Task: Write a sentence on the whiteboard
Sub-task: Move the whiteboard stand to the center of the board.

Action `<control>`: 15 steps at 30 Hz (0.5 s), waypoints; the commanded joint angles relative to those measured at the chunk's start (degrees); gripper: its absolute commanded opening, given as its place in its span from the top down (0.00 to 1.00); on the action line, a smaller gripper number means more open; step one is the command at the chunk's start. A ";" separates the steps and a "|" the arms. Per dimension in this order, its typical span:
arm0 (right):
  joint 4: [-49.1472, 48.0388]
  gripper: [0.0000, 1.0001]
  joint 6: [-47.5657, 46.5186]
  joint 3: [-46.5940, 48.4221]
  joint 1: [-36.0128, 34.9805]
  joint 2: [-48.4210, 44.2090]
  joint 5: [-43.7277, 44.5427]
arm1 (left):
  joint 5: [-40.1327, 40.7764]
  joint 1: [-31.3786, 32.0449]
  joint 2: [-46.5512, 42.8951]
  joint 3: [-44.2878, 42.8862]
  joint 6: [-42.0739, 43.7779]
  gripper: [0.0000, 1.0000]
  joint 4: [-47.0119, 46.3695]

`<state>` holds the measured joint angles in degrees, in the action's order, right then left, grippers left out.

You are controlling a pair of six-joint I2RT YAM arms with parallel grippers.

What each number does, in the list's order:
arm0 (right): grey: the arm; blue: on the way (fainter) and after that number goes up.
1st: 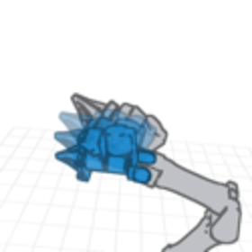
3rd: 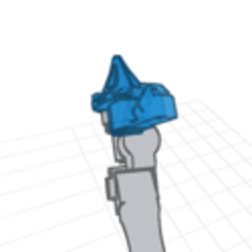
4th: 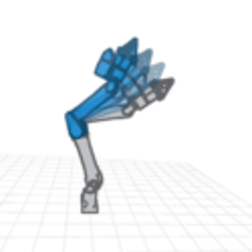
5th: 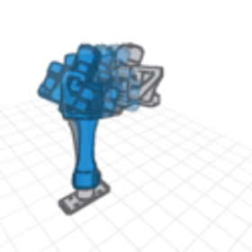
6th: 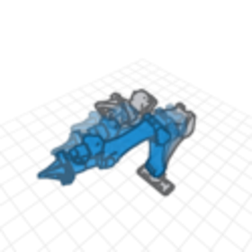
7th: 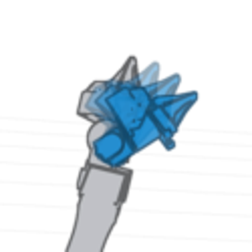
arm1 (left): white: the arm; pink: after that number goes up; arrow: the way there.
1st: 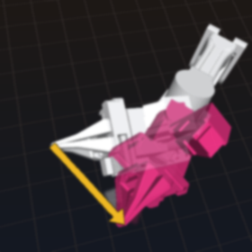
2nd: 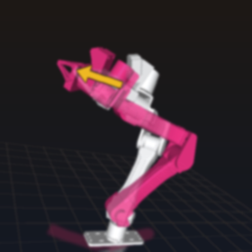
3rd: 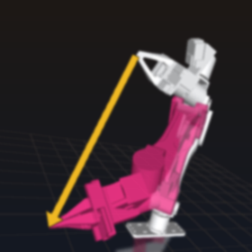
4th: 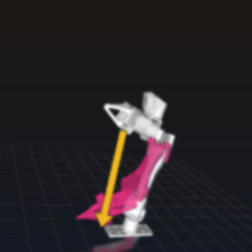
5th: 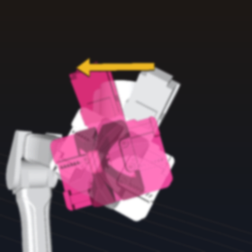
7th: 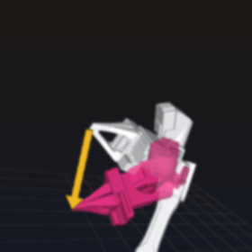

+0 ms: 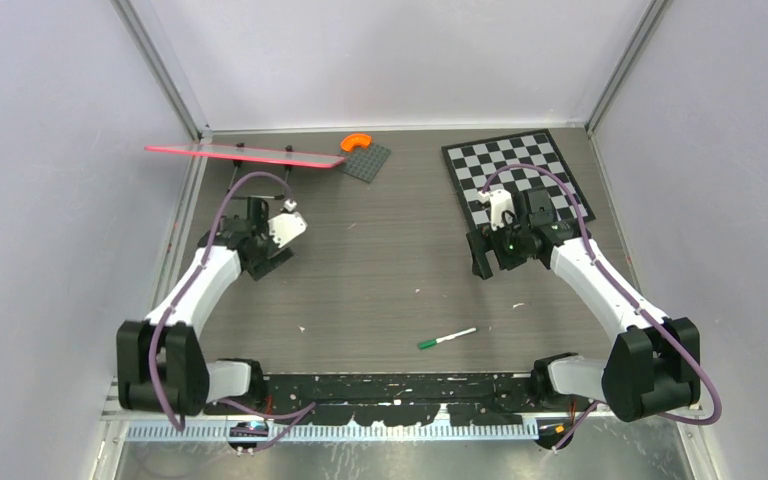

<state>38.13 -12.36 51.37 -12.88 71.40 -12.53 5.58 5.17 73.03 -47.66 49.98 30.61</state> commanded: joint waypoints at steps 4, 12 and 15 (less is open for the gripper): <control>-2.35 0.02 -0.99 0.86 -0.04 -1.35 2.66 | 5.59 0.63 13.26 -5.44 18.68 0.71 -23.36; -2.31 0.02 -1.26 0.85 -0.12 -0.71 3.89 | 7.13 0.36 29.41 -10.61 29.22 1.00 -39.88; -2.27 0.02 -1.26 0.72 -0.12 -0.84 4.25 | 7.52 0.28 34.46 -13.48 31.02 1.00 -43.98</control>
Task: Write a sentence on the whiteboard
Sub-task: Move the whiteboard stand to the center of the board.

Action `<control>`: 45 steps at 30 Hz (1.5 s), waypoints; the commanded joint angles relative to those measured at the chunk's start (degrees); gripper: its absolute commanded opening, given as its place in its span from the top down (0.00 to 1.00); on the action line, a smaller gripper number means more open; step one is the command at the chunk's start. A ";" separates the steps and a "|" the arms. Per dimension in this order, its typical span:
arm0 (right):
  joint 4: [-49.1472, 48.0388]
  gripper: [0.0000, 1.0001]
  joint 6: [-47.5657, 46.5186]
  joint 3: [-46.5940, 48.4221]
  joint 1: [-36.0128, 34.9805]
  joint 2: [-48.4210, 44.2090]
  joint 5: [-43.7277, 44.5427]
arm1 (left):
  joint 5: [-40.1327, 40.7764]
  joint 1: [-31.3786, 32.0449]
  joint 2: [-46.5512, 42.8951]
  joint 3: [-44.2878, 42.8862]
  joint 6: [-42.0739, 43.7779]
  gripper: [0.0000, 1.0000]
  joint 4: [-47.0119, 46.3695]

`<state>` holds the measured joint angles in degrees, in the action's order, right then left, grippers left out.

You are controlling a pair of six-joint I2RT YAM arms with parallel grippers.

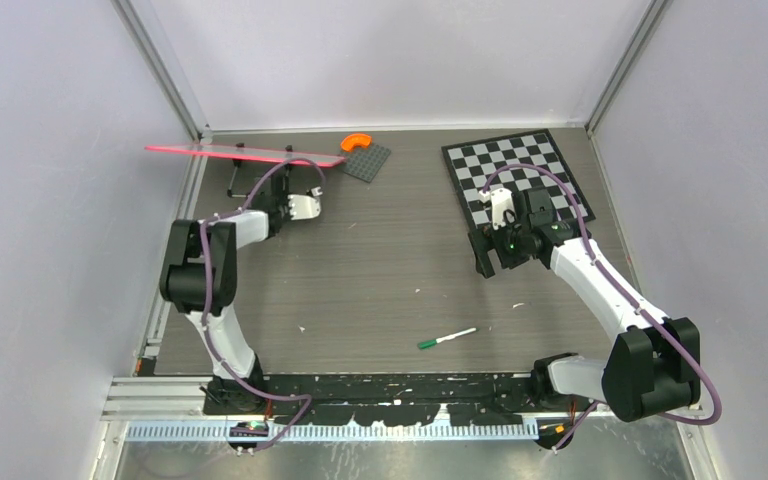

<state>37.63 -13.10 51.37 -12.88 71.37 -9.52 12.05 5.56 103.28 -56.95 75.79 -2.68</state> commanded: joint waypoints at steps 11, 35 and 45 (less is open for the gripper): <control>-1.59 0.02 -0.87 0.04 -0.04 -0.39 1.33 | 0.64 -1.76 16.23 -12.99 7.31 1.00 -16.75; -0.64 0.03 -1.26 0.05 -0.05 0.28 0.72 | -11.03 -2.58 14.42 -4.79 9.63 1.00 -4.37; -0.45 0.03 -1.31 -0.12 -0.08 -0.49 0.35 | -14.52 -2.10 8.32 0.52 10.96 1.00 0.95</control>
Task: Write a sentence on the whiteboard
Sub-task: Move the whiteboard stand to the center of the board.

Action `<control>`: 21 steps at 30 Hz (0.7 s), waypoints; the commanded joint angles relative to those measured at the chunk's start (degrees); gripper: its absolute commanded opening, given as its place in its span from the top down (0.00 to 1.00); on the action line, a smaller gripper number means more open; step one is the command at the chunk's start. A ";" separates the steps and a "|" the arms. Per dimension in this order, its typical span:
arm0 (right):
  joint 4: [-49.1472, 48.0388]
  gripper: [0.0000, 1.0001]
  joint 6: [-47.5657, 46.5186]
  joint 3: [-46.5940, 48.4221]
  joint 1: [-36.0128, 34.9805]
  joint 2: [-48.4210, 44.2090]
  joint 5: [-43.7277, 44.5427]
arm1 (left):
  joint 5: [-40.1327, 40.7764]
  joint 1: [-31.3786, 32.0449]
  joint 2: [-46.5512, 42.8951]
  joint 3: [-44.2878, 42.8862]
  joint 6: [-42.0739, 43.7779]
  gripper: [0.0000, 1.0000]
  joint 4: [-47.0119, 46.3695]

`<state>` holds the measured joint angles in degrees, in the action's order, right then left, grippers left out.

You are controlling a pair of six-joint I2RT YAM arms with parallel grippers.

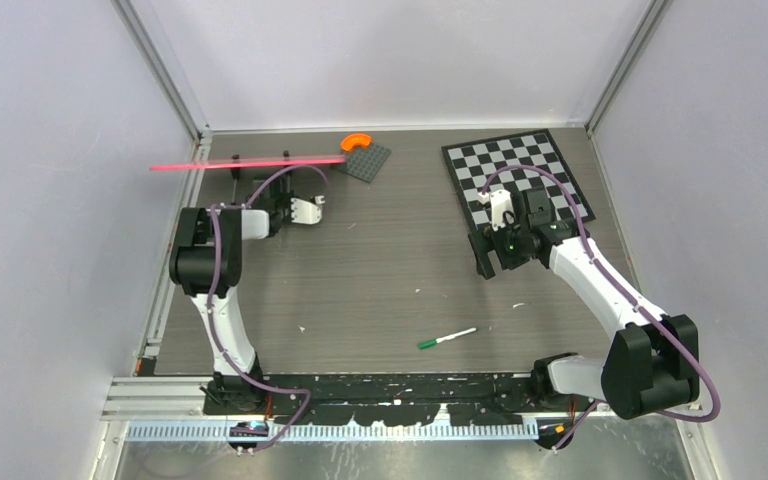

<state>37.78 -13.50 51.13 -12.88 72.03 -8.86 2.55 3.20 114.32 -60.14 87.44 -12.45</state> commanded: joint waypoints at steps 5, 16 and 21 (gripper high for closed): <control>-0.60 0.03 -1.09 -0.20 -0.05 -2.03 -0.43 | -5.75 1.19 -7.88 9.02 0.43 1.00 12.17; -0.20 0.03 -1.44 -0.50 -0.12 -3.67 -1.05 | -4.22 5.57 -19.66 20.61 -1.63 1.00 14.63; 0.22 0.03 -1.61 -0.90 -0.11 -5.46 -1.40 | -1.26 9.43 -26.50 26.69 -3.80 1.00 16.00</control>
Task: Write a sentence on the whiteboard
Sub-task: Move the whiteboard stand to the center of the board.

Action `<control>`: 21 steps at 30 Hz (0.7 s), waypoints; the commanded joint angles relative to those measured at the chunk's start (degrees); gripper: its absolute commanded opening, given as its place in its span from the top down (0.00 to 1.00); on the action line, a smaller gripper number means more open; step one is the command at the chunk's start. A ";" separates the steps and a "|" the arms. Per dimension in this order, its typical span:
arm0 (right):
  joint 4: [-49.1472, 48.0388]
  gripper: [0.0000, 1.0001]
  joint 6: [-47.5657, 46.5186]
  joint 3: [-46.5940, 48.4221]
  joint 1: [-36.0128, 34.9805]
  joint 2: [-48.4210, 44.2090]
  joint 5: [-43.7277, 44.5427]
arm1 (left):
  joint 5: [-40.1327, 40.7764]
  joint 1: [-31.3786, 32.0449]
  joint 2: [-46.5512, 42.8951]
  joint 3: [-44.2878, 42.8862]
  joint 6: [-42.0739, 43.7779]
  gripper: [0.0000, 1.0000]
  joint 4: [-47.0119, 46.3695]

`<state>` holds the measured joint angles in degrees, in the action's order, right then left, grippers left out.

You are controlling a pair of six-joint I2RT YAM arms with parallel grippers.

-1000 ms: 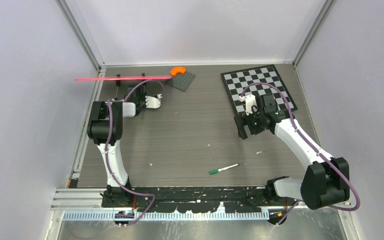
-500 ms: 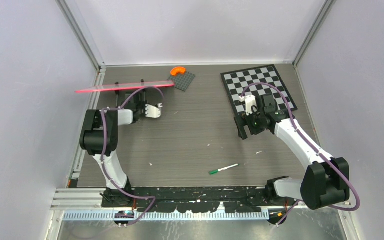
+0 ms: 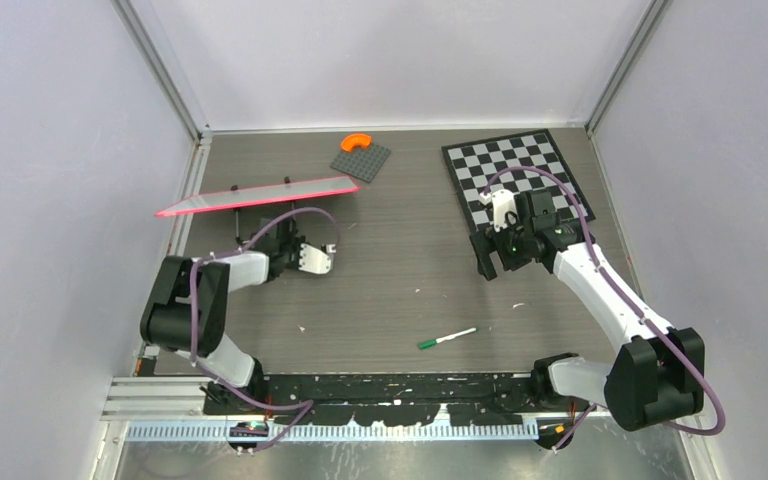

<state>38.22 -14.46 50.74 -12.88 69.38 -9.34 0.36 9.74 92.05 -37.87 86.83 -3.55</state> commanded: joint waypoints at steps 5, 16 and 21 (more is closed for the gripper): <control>0.18 0.03 -0.96 -1.13 -0.10 -4.26 -1.10 | 5.93 8.51 -14.76 8.04 -8.12 0.94 11.69; 0.37 0.03 -1.05 -1.35 -0.05 -4.78 -2.71 | -4.55 22.25 -40.89 -13.71 -33.28 0.51 57.34; 0.95 0.03 -1.23 -0.95 -0.12 -3.80 -4.34 | -17.47 23.56 -34.39 -40.17 -51.74 0.46 71.57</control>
<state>39.09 -14.92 49.04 -12.88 65.39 -11.60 -5.21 33.01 53.19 -61.14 52.69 52.03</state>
